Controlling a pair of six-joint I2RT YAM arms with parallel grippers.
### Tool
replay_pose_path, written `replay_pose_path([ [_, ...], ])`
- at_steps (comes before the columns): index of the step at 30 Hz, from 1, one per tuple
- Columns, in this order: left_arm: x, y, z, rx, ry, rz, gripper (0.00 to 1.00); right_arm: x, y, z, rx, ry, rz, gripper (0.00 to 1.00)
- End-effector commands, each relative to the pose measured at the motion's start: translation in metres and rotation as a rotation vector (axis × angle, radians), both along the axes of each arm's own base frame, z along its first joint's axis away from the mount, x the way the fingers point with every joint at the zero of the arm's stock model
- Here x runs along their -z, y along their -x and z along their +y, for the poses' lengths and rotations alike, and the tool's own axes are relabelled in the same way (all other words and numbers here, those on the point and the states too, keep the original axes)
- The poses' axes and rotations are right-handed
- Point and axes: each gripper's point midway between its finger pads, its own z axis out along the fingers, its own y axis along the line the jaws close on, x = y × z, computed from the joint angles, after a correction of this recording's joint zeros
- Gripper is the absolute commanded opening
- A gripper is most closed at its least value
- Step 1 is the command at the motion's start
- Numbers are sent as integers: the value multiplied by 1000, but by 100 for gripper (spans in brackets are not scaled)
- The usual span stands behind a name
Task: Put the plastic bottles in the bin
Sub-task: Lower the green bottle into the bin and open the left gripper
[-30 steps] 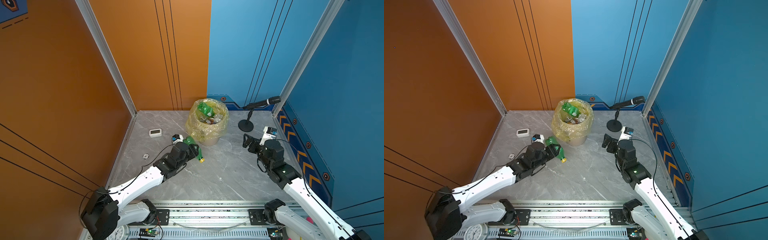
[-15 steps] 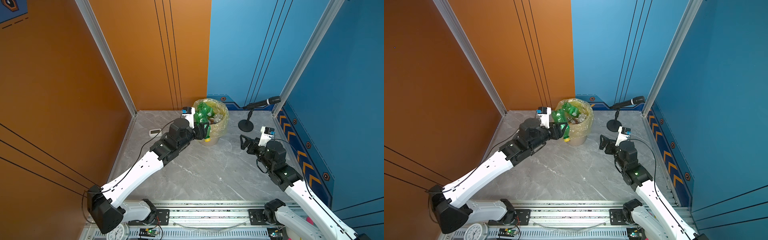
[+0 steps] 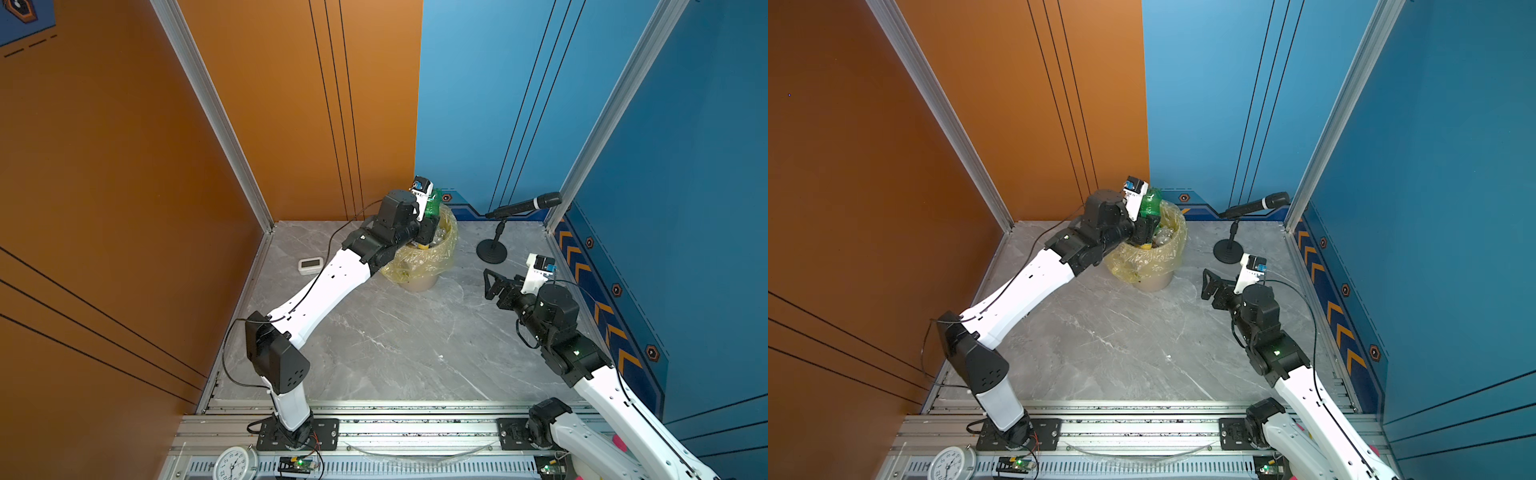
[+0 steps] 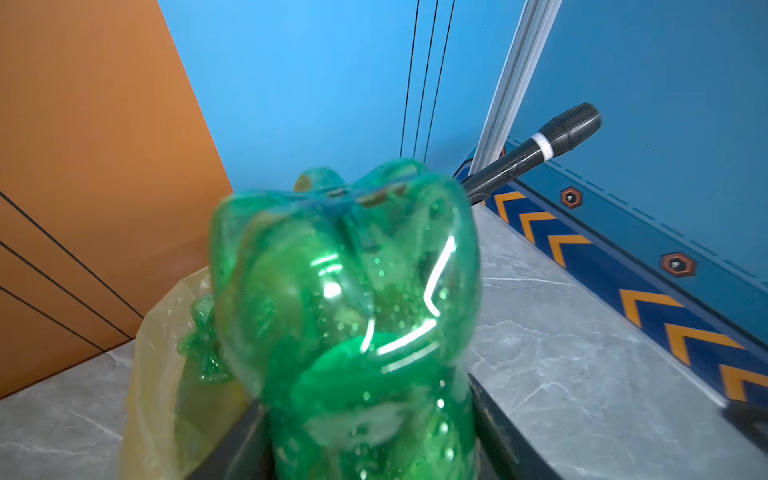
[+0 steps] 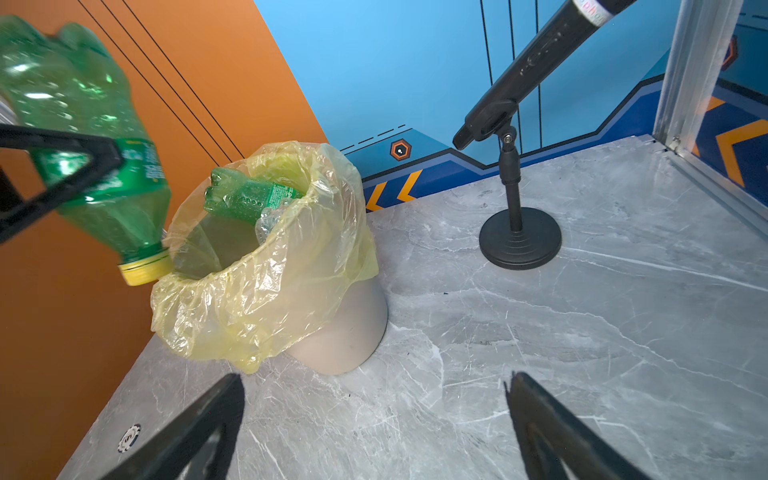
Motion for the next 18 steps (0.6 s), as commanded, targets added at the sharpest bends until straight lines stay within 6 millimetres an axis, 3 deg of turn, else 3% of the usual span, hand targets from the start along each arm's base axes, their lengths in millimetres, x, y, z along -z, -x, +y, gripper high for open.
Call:
replay_pose_path([
  [1, -10, -10, 14, -32, -100, -54, 62, 1, 4, -8, 31, 34, 1, 100],
  [15, 9, -42, 13, -75, -185, -45, 62, 2, 1, -5, 19, 29, 4, 100],
  [18, 14, -48, 15, -94, -221, -47, 67, 3, 0, -5, 22, 28, 6, 100],
])
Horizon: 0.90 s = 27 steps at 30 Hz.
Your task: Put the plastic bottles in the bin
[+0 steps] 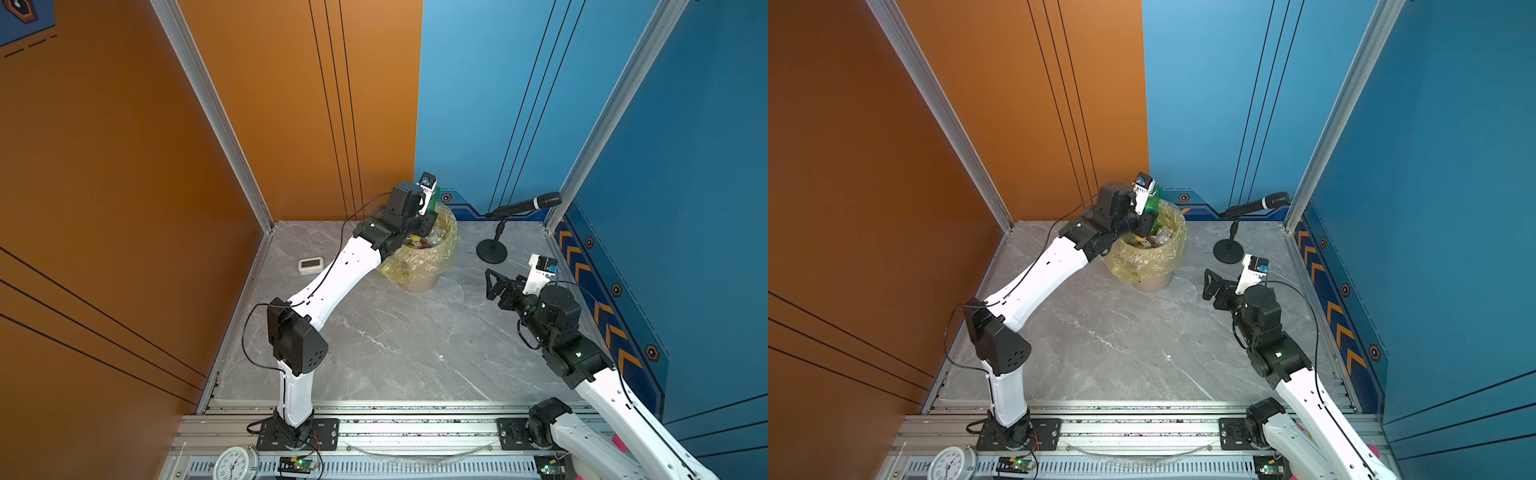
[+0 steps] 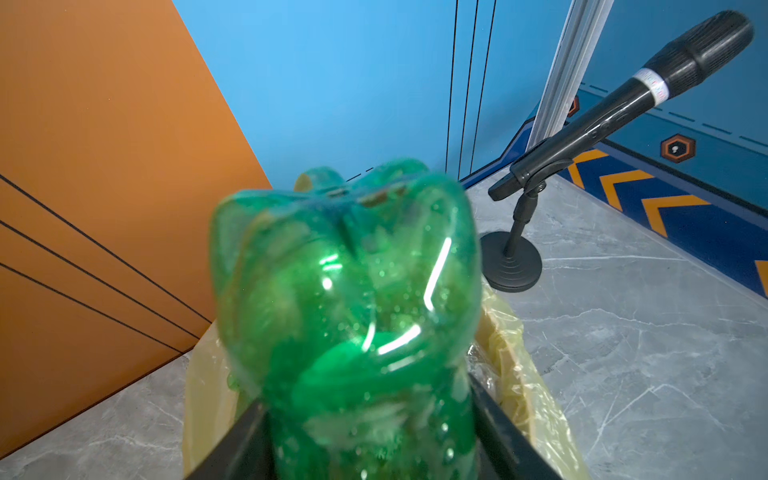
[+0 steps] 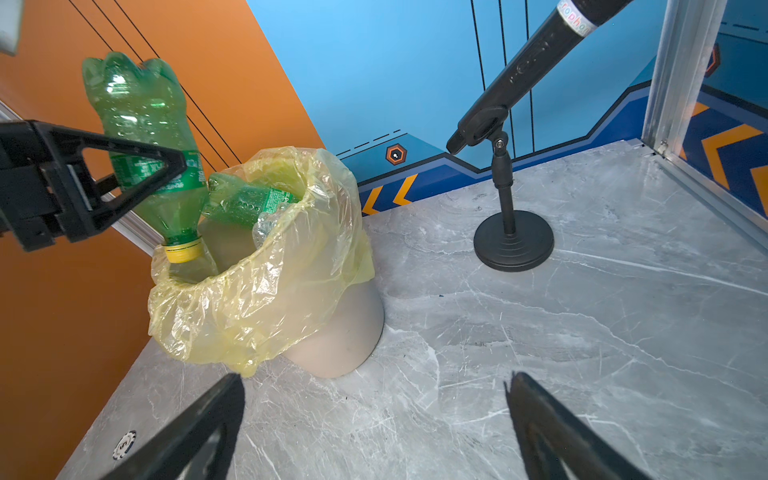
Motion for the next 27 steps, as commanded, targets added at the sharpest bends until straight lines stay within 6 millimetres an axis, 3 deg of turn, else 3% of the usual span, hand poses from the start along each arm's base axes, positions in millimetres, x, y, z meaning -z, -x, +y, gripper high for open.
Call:
replay_pose_path([
  [1, -1, -8, 10, -45, -53, -8, 79, 3, -1, -3, 14, 27, 6, 100],
  [2, -1, -8, 10, -47, -56, -3, 94, 4, -2, -2, 14, 28, 8, 100],
  [3, -2, -8, 11, -51, -56, -3, 98, 4, -3, -2, 14, 28, 10, 100],
  [11, -36, 10, 25, -74, 30, -62, 98, 4, -9, 1, 9, 33, 17, 100],
  [16, -75, 50, 49, -74, 191, -215, 98, 8, -11, 2, 4, 48, 31, 100],
  [18, -65, 72, 67, -90, 242, -250, 98, 11, -12, 4, -10, 63, 44, 100],
  [22, -3, 115, 107, -130, 292, -260, 97, 18, -11, 11, -54, 86, 64, 100],
  [24, 24, 130, 127, -166, 308, -249, 97, 22, -13, 17, -77, 83, 67, 100],
  [27, 41, 142, 153, -232, 281, -222, 98, 22, -17, 29, -113, 68, 63, 100],
])
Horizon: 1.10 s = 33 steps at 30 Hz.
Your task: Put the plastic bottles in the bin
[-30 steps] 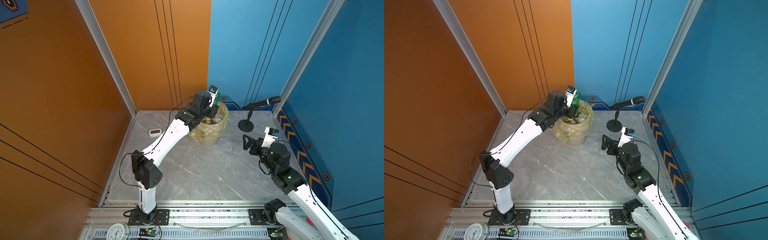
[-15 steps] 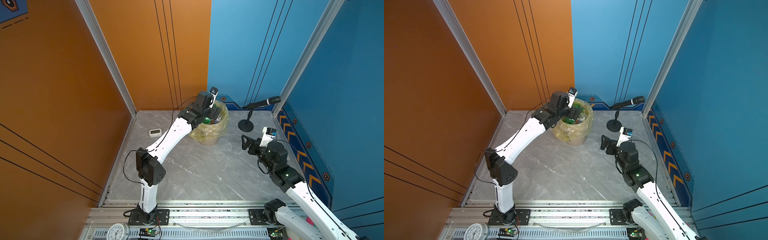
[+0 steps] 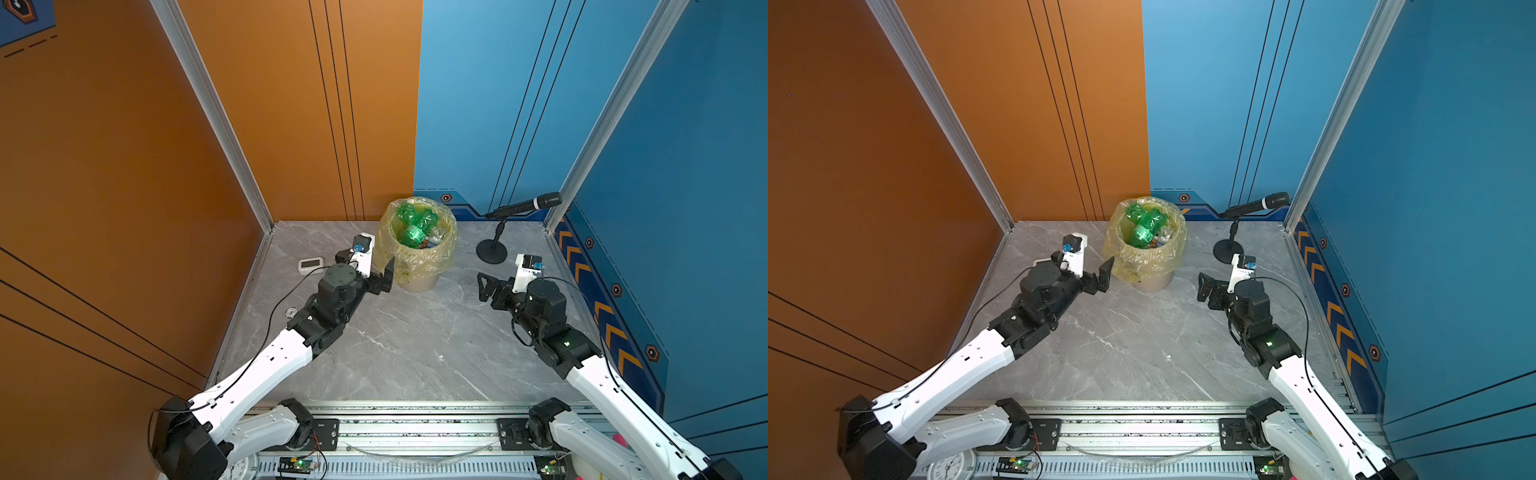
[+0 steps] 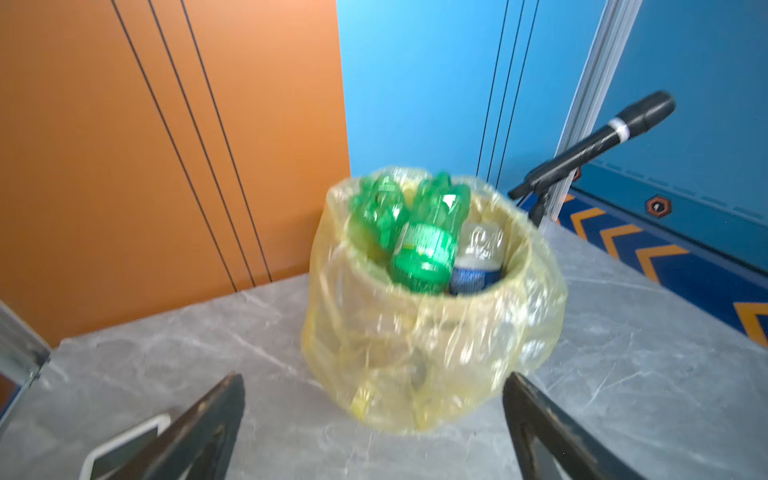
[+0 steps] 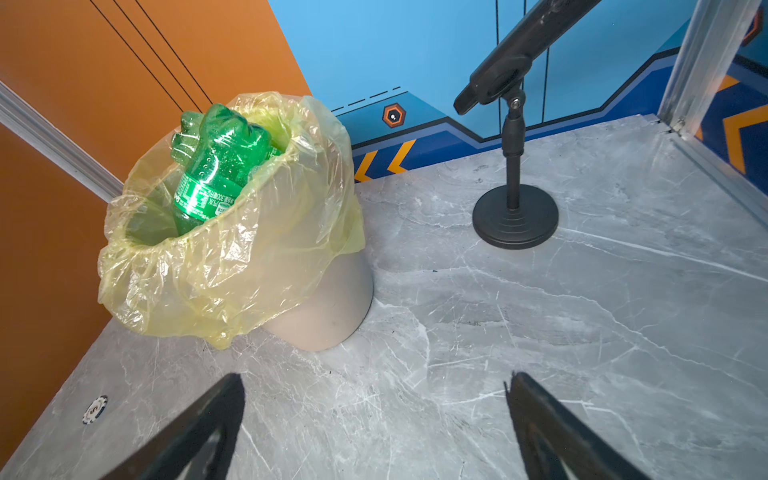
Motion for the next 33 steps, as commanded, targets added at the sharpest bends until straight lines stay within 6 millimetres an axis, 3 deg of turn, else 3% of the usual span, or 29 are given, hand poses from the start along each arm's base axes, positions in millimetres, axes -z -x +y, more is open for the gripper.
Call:
replay_pose_path([
  [1, -3, 4, 29, -106, 52, -34, 98, -9, -4, 19, -71, -7, -19, 100],
  [4, 7, 12, 57, -194, 23, -43, 98, -10, -8, 25, -69, 16, -12, 100],
  [6, 24, 18, 79, -274, -34, -53, 97, -6, -7, 16, -21, 51, -17, 100],
  [10, 64, 29, 132, -520, -172, -50, 98, 8, 12, -27, 139, 131, -129, 100],
  [14, 114, 36, 167, -598, -168, -54, 98, 25, 35, -86, 385, 345, -159, 100],
  [18, 151, 26, 194, -621, -130, 1, 98, 49, 28, -101, 470, 424, -200, 100],
  [23, 173, -9, 201, -583, -106, 24, 98, 107, -5, -115, 461, 441, -134, 100],
  [27, 196, -47, 192, -534, -182, 69, 97, 119, -38, -118, 419, 467, -142, 100],
  [29, 208, -45, 204, -532, -111, 175, 98, 138, -52, -119, 371, 442, -107, 100],
  [31, 210, -51, 213, -543, -61, 124, 98, 145, -59, -120, 358, 412, -130, 100],
  [33, 217, -52, 208, -510, -75, 199, 98, 152, -61, -121, 350, 421, -79, 100],
])
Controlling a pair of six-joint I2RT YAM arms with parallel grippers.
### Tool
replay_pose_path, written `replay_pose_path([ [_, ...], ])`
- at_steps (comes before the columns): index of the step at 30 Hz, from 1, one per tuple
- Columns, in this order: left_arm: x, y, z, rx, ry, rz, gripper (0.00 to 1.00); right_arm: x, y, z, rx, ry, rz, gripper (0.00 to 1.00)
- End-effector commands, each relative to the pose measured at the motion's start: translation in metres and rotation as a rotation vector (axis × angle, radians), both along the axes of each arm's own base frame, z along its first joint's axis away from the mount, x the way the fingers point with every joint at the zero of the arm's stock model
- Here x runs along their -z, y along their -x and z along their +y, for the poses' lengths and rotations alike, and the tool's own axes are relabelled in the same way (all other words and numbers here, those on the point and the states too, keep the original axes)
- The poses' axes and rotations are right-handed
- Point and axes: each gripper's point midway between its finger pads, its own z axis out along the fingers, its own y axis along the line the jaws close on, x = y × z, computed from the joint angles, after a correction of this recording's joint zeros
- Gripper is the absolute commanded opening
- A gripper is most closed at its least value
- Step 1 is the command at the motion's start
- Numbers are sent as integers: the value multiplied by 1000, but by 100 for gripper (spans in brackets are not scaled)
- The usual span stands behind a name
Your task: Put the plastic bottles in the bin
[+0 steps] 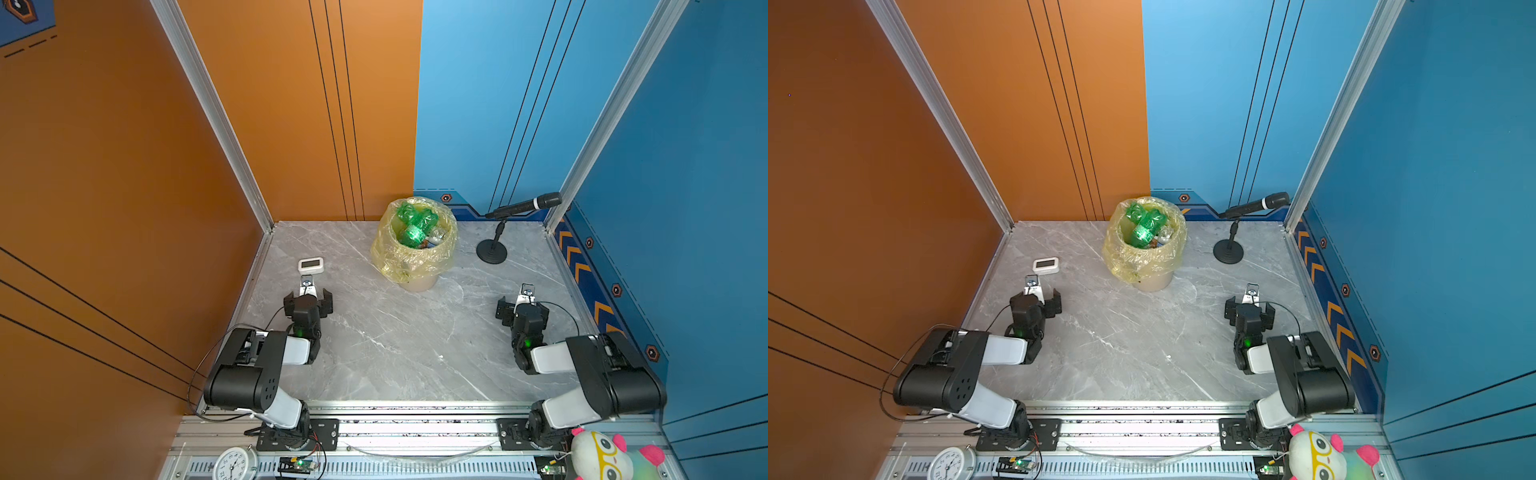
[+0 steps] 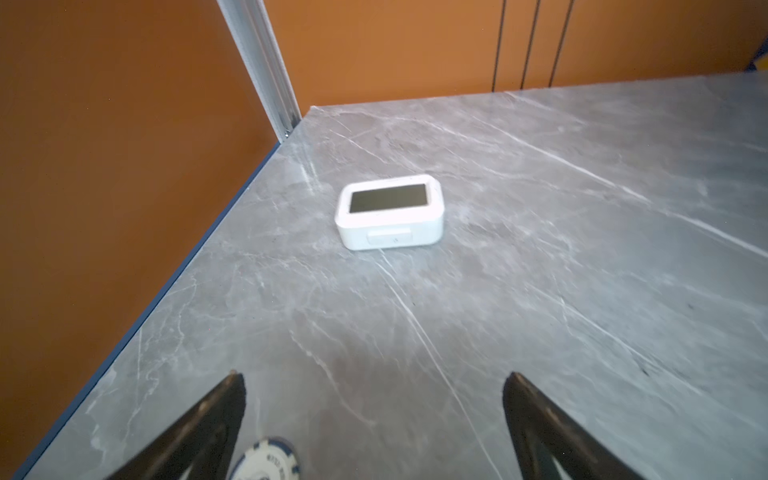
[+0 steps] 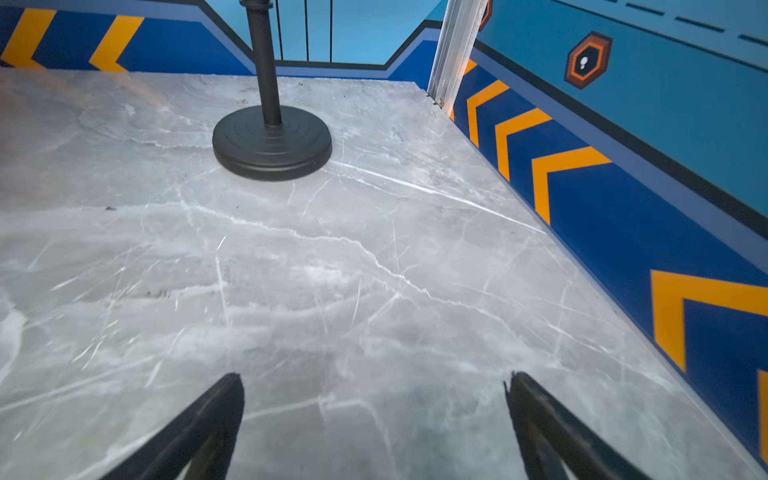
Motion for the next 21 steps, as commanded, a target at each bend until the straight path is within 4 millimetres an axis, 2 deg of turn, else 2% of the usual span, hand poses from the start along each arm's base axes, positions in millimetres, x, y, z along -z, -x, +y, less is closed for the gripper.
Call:
replay_pose_path([
  [1, -2, -13, -18, 92, 57, 26, 97, -29, -22, 13, -81, -36, -80, 100],
  [3, -3, -14, -18, 93, 47, -20, 97, -29, -33, 14, -86, -34, -75, 100],
  [8, -3, -13, -17, 92, 52, -8, 98, -27, -30, 7, -48, -37, -56, 100],
  [12, -3, -12, -22, 109, 42, -7, 97, -24, -35, 7, -88, -86, -33, 100],
  [16, -4, -14, -22, 114, 49, -10, 98, -23, -39, 15, -143, -98, -22, 100],
  [21, -2, -13, -21, 122, 62, -7, 98, -23, -38, 15, -145, -102, -23, 100],
])
